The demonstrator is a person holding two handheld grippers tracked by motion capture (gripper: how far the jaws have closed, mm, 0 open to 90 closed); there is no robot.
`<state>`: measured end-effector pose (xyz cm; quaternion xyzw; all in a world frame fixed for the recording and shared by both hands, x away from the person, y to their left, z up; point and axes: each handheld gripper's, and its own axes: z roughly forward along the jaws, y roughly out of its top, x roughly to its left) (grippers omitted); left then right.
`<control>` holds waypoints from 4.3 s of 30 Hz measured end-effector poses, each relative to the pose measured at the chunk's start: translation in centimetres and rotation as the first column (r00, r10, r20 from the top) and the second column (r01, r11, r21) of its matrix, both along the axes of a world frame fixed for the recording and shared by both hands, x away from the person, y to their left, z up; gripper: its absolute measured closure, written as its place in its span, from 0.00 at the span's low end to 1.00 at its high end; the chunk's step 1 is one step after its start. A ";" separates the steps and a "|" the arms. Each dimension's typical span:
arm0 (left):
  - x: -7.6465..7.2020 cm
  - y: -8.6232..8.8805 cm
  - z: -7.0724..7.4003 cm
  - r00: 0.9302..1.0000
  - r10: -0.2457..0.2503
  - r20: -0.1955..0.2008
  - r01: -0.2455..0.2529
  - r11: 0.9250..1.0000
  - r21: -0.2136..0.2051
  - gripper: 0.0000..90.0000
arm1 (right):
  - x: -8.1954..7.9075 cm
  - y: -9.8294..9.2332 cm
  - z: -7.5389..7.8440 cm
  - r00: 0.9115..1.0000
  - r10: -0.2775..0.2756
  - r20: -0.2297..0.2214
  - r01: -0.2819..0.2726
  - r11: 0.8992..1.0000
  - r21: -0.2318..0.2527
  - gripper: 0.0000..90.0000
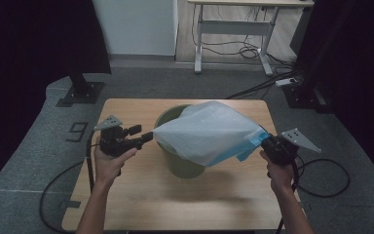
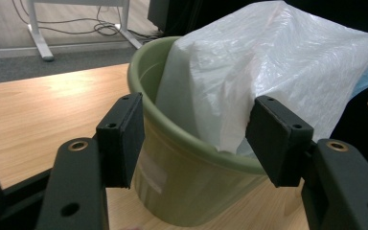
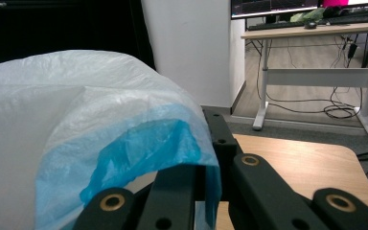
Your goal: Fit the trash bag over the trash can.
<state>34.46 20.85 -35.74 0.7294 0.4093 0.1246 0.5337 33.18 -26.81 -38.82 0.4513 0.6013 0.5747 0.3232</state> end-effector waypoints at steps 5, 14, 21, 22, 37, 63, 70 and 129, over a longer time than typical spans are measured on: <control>-0.3 0.5 0.1 1.000 0.013 -0.004 -0.013 1.000 0.006 0.43 | 0.0 -0.1 -0.1 1.000 -0.008 0.003 0.008 1.000 -0.006 0.98; -0.9 1.8 0.8 0.999 0.044 0.006 -0.044 0.999 -0.014 0.44 | 0.0 -0.7 -0.2 1.000 -0.021 -0.005 0.021 1.000 0.004 0.98; -1.8 -0.2 1.8 0.998 0.001 0.063 -0.001 1.000 -0.006 0.44 | -0.3 0.7 -0.3 1.000 0.016 0.002 -0.016 1.000 -0.016 0.98; -2.0 -0.5 1.9 0.997 -0.006 0.072 0.007 1.000 -0.007 0.45 | -0.3 0.9 -0.3 1.000 0.025 0.001 -0.025 0.999 -0.020 0.98; -1.6 -7.6 2.0 0.986 -0.149 0.072 0.146 0.988 0.049 0.43 | -0.2 2.8 -0.4 0.997 0.077 0.000 -0.077 0.997 -0.021 0.98; -0.9 -14.7 -0.8 0.967 -0.254 0.021 0.249 0.960 0.128 0.35 | -0.8 6.2 -0.8 0.984 0.177 -0.001 -0.177 0.984 -0.016 0.98; -0.8 -14.8 -1.0 0.966 -0.254 0.042 0.247 0.960 0.134 0.60 | -0.7 6.4 -0.6 0.983 0.182 -0.004 -0.182 0.983 -0.023 0.98; 1.2 -12.1 -0.6 0.977 -0.207 0.049 0.208 0.978 -0.004 1.00 | -7.3 3.0 -2.5 0.987 0.163 0.001 -0.162 0.981 -0.105 0.85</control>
